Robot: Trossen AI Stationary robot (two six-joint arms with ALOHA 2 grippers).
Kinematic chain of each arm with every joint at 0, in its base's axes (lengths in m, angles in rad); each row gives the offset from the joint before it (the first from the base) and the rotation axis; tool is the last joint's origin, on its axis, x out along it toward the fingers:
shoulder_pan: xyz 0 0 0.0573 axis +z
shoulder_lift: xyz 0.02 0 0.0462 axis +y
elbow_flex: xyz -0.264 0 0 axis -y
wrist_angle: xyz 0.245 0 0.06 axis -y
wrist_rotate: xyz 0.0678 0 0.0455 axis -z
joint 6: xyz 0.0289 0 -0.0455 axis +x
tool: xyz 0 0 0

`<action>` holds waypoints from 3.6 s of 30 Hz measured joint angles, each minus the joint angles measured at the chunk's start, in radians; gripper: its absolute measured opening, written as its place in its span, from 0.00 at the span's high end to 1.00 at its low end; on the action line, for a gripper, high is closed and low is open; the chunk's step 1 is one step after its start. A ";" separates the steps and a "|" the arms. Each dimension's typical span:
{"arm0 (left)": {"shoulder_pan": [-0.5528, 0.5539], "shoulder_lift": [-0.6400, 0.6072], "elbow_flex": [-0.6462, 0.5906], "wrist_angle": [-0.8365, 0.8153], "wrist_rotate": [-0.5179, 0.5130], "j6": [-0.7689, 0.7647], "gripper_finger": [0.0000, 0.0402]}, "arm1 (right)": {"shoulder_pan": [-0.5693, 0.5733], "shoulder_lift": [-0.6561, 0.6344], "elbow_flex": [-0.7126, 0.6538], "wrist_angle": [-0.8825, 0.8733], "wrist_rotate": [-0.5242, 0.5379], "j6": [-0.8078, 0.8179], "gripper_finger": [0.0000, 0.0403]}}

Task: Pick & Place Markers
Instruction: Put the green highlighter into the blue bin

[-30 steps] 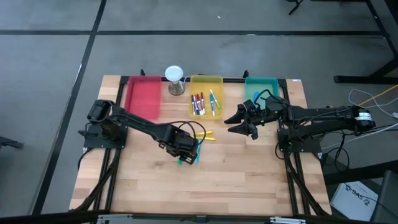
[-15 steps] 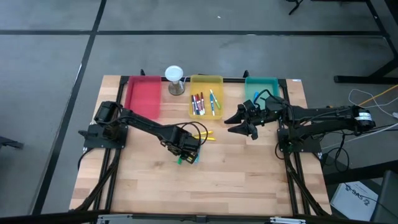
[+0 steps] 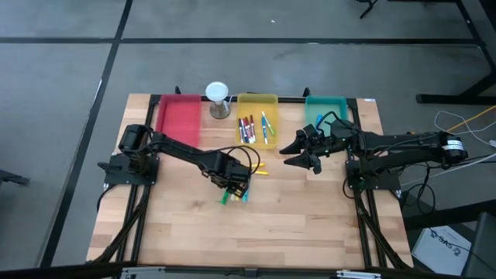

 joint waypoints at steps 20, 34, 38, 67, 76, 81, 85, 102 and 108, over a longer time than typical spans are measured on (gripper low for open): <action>0.009 0.127 0.003 0.015 0.059 0.037 0.64 | 0.000 0.000 -0.001 -0.018 0.001 -0.002 0.35; 0.010 0.130 0.002 0.022 0.068 0.051 0.74 | 0.000 0.000 -0.001 -0.023 0.001 -0.003 0.35; 0.009 0.130 0.002 0.027 0.069 0.056 0.83 | 0.000 0.000 -0.001 -0.023 0.001 -0.003 0.35; 0.005 -0.176 -0.004 0.021 -0.206 0.045 0.85 | 0.000 0.000 -0.001 -0.022 0.000 -0.002 0.35; 0.034 -0.366 -0.002 0.252 -0.335 0.248 0.85 | 0.000 0.000 -0.001 -0.021 0.025 0.001 0.35; 0.070 -0.418 -0.002 0.412 -0.334 0.384 0.85 | 0.000 0.000 -0.001 -0.022 0.028 0.003 0.35; 0.097 -0.443 -0.001 0.453 -0.333 0.443 0.85 | 0.000 0.000 -0.001 -0.022 0.027 0.003 0.35; 0.255 -0.482 0.000 0.335 -0.295 0.477 0.86 | 0.000 0.000 0.000 -0.032 0.027 0.051 0.35; 0.325 -0.481 0.000 0.183 -0.284 0.450 0.86 | 0.000 0.000 0.000 -0.032 0.027 0.052 0.35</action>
